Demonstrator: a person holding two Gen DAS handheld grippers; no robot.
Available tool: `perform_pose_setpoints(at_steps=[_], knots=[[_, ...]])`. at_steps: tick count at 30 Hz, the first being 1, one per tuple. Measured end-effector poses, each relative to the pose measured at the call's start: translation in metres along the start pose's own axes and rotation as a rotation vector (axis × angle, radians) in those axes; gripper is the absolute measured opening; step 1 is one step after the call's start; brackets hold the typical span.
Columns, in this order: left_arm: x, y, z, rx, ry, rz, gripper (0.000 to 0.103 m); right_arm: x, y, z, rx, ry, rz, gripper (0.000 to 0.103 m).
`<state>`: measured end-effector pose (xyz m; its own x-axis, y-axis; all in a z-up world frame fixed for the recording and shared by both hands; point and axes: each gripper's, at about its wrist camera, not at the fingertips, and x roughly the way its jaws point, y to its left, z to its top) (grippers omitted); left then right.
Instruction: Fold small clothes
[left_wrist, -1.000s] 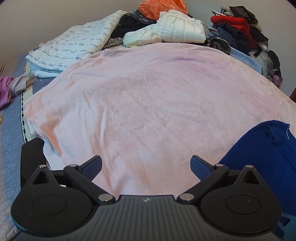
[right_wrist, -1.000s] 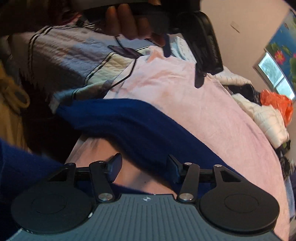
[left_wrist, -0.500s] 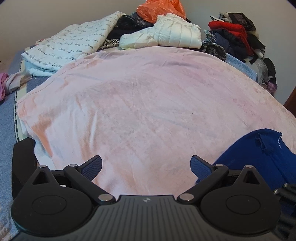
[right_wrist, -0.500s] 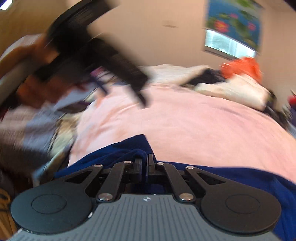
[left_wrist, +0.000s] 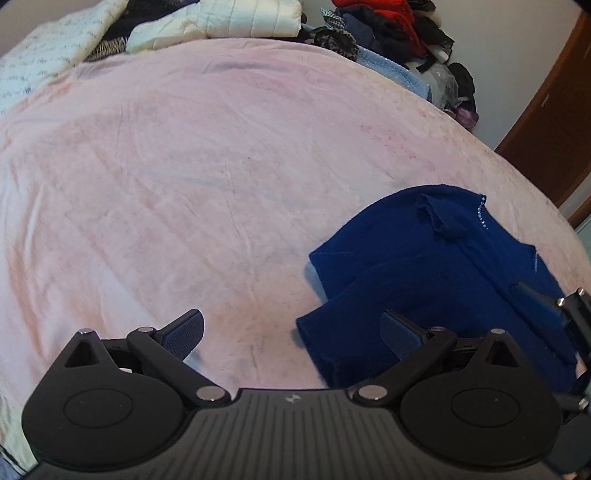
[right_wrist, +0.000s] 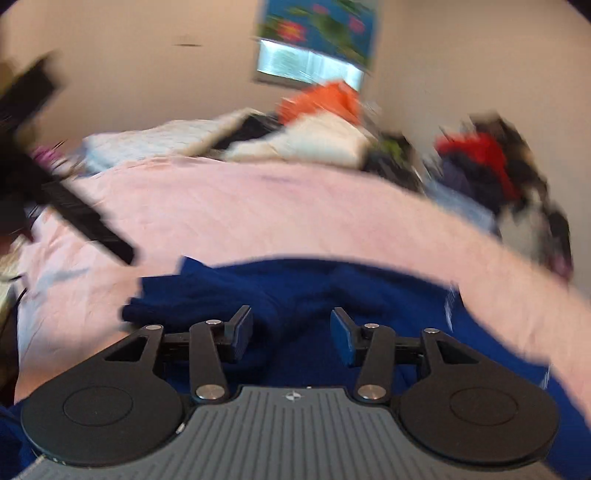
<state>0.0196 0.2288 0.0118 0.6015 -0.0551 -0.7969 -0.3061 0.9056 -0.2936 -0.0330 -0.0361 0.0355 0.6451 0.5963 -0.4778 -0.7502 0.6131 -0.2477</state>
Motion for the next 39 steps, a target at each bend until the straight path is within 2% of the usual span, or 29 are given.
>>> perform_pose_setpoints(at_steps=[1,3,5,6,8,10,15,16,17,18,19,20,21,23,26,27,28,29,30,31,32,34,36,39], knots=[[0.004,0.002,0.0,-0.035,0.026,-0.024,0.102,0.003,0.017,0.005,-0.096,0.007,0.0,0.058],[0.012,0.005,-0.003,-0.096,0.065,-0.091,0.102,0.018,0.041,0.01,-0.244,0.052,-0.039,0.058],[0.02,0.008,-0.007,-0.144,0.096,-0.137,0.102,0.035,0.046,0.008,-0.298,0.121,-0.135,0.058],[0.023,0.009,-0.009,-0.164,0.105,-0.153,0.102,0.035,0.043,0.006,-0.288,0.132,-0.14,0.058],[0.026,0.013,-0.009,-0.202,0.113,-0.175,0.102,0.023,0.038,0.009,-0.215,0.081,0.013,0.057],[0.023,0.019,-0.008,-0.242,0.099,-0.194,0.102,0.014,0.054,0.012,-0.264,0.022,0.112,0.057],[0.019,0.037,-0.006,-0.317,0.091,-0.255,0.102,0.043,0.108,0.006,-0.541,0.111,0.154,0.057],[0.02,0.041,-0.006,-0.341,0.096,-0.274,0.102,0.05,0.117,0.003,-0.584,0.115,0.154,0.055],[0.022,0.044,-0.006,-0.37,0.104,-0.297,0.102,0.053,0.125,0.002,-0.621,0.079,0.143,0.055],[0.025,0.047,-0.007,-0.401,0.114,-0.327,0.102,0.057,0.13,0.003,-0.632,0.07,0.139,0.05],[0.028,0.048,-0.008,-0.422,0.124,-0.356,0.102,0.061,0.132,0.007,-0.608,0.072,0.137,0.031],[0.032,0.046,-0.008,-0.439,0.137,-0.392,0.102,0.068,0.127,0.011,-0.561,0.077,0.135,0.016],[0.035,0.044,-0.008,-0.449,0.145,-0.42,0.102,0.072,0.123,0.013,-0.511,0.086,0.124,0.01],[0.04,0.037,-0.009,-0.457,0.145,-0.454,0.102,0.07,0.108,0.012,-0.397,0.073,0.128,0.005],[0.044,0.021,-0.007,-0.45,0.14,-0.476,0.101,0.049,0.076,0.015,-0.148,0.039,0.195,0.003],[0.044,0.015,-0.006,-0.447,0.137,-0.486,0.093,0.041,0.066,0.017,-0.074,0.019,0.22,0.003],[0.043,0.009,-0.005,-0.437,0.138,-0.503,0.074,0.035,0.056,0.018,-0.01,-0.001,0.239,0.002],[0.042,0.002,-0.003,-0.42,0.144,-0.52,0.064,0.027,0.046,0.018,0.053,-0.017,0.252,0.003],[0.041,-0.005,-0.002,-0.401,0.148,-0.523,0.046,0.023,0.038,0.018,0.101,-0.032,0.259,0.002],[0.039,-0.01,0.0,-0.385,0.149,-0.511,0.035,0.019,0.032,0.017,0.136,-0.045,0.262,0.003],[0.037,-0.015,0.001,-0.364,0.145,-0.492,0.031,0.014,0.026,0.016,0.162,-0.057,0.258,0.003],[0.033,-0.023,0.004,-0.332,0.125,-0.472,0.016,0.009,0.019,0.013,0.182,-0.072,0.241,0.003],[0.03,-0.031,0.006,-0.307,0.101,-0.447,0.01,0.006,0.014,0.009,0.195,-0.079,0.236,0.003],[0.025,-0.047,0.012,-0.253,0.055,-0.406,0.009,0.004,0.008,0.006,0.203,-0.1,0.222,0.003]])
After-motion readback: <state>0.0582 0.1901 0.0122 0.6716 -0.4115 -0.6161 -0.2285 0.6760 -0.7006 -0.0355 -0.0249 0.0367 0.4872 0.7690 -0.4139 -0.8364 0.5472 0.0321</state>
